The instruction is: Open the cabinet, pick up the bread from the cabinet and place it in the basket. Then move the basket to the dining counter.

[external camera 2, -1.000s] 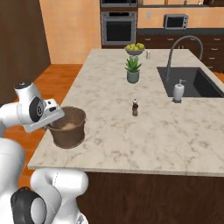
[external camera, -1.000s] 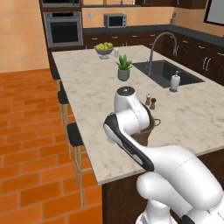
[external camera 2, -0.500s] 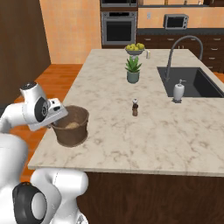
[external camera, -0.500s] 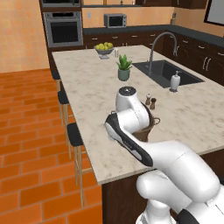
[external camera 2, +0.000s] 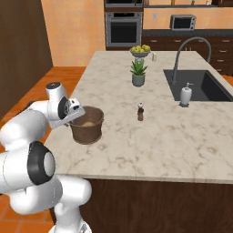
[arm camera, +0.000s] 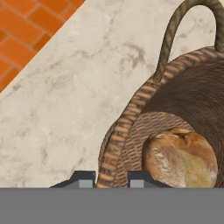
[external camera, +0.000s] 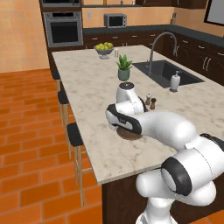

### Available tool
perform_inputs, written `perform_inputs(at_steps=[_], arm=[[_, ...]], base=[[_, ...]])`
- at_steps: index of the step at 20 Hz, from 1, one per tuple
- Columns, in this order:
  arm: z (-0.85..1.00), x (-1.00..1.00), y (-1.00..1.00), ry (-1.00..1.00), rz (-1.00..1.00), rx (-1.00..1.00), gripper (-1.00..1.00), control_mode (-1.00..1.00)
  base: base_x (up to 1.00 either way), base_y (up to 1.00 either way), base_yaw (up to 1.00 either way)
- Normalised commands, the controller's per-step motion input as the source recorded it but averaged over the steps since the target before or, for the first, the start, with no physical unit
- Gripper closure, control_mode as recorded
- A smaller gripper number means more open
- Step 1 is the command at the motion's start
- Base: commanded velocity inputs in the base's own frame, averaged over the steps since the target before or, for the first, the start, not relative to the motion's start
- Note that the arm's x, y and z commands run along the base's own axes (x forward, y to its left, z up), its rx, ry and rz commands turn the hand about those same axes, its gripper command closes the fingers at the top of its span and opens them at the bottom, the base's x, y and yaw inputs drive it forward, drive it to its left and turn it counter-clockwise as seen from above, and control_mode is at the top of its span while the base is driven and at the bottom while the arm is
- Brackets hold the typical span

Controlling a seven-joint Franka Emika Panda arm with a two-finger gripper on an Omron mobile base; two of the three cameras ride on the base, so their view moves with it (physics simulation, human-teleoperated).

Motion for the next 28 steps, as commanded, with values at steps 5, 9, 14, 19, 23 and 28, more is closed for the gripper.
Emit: perform_inputs(at_steps=[5, 9, 14, 19, 23, 28], arm=[[0.0, 1.0, -0.03, 0.0, 0.0, 0.01, 1.0, -1.0], [-0.03, 1.0, 0.01, 0.0, 0.0, 0.0, 1.0, -1.0], [-0.26, 0.81, 0.0, 0.0, 0.01, -0.01, 1.0, -1.0], [-0.58, 0.43, 0.0, 0.0, 0.0, 0.0, 1.0, -1.0], [-0.75, 0.0, 0.0, 0.0, 0.0, 0.0, 1.0, -1.0], [-0.54, 0.0, -0.03, 0.0, 0.0, 0.0, 1.0, -1.0]], base=[[0.0, 0.0, 0.0], [0.0, 0.0, 0.0], [0.0, 0.0, 0.0], [0.0, 0.0, 0.0], [0.0, 0.0, 0.0], [0.0, 0.0, 0.0]])
